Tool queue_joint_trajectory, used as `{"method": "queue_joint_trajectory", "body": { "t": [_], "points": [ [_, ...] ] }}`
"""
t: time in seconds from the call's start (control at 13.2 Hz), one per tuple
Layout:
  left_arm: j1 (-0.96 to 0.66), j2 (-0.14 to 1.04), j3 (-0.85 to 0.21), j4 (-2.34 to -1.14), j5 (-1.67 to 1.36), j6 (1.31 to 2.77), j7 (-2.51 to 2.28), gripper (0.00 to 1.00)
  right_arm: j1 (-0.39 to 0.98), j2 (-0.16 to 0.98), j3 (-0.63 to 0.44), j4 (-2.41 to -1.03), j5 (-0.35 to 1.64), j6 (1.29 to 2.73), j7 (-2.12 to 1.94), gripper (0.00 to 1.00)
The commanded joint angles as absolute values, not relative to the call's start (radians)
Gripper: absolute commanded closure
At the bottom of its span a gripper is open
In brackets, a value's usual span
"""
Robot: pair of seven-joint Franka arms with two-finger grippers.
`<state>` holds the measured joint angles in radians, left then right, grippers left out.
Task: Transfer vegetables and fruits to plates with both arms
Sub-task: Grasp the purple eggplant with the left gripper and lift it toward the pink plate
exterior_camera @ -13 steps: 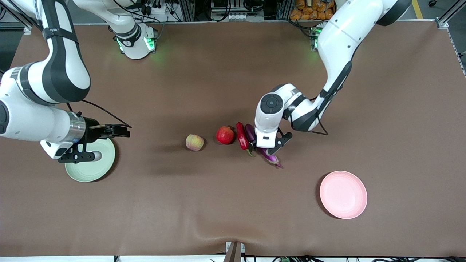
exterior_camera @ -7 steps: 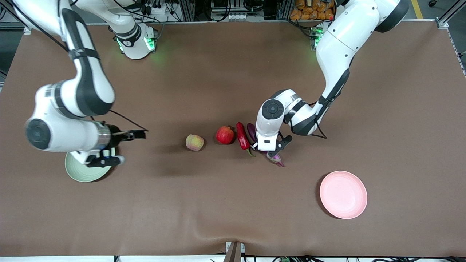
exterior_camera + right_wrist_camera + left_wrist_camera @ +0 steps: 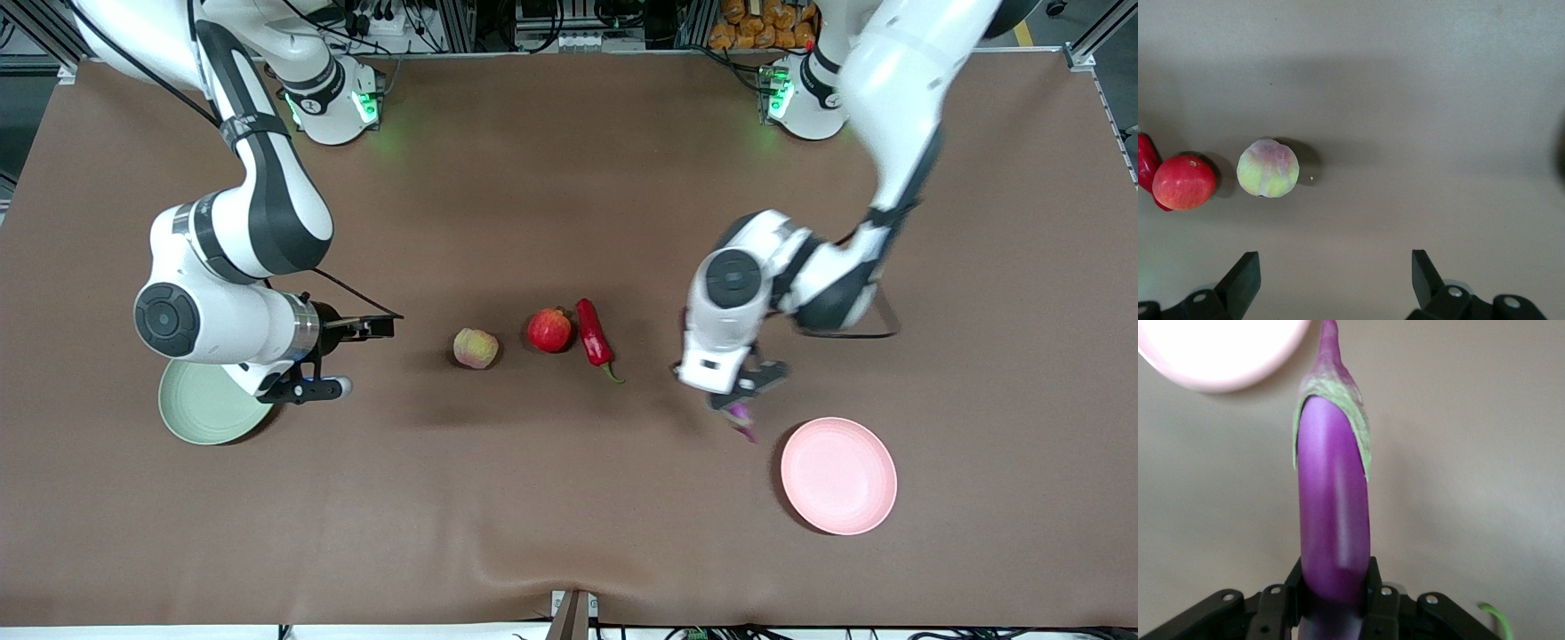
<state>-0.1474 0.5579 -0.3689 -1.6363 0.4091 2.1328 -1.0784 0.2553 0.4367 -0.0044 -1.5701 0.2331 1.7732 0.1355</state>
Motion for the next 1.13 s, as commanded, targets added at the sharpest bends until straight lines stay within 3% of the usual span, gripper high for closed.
{"method": "queue_joint_trajectory", "body": {
  "t": [0.0,0.38,0.68,1.06],
  "points": [
    [-0.022,0.496,-0.38,-1.671,0.407,2.115,-0.863,1.0,0.285,0.448,-0.011,-1.577,0.25,1.795,0.169,0.0],
    [0.147,0.56,-0.371,-1.603,0.41,2.121,-0.551,1.0,0.343,0.489,-0.012,-1.578,0.249,1.861,0.25,0.0],
    [0.166,0.67,-0.367,-1.56,0.452,2.186,-0.537,1.0,0.422,0.554,-0.012,-1.588,0.249,1.974,0.418,0.0],
    [0.198,0.703,-0.367,-1.557,0.48,2.218,-0.505,1.0,0.46,0.61,-0.012,-1.631,0.247,2.092,0.524,0.0]
  ]
}}
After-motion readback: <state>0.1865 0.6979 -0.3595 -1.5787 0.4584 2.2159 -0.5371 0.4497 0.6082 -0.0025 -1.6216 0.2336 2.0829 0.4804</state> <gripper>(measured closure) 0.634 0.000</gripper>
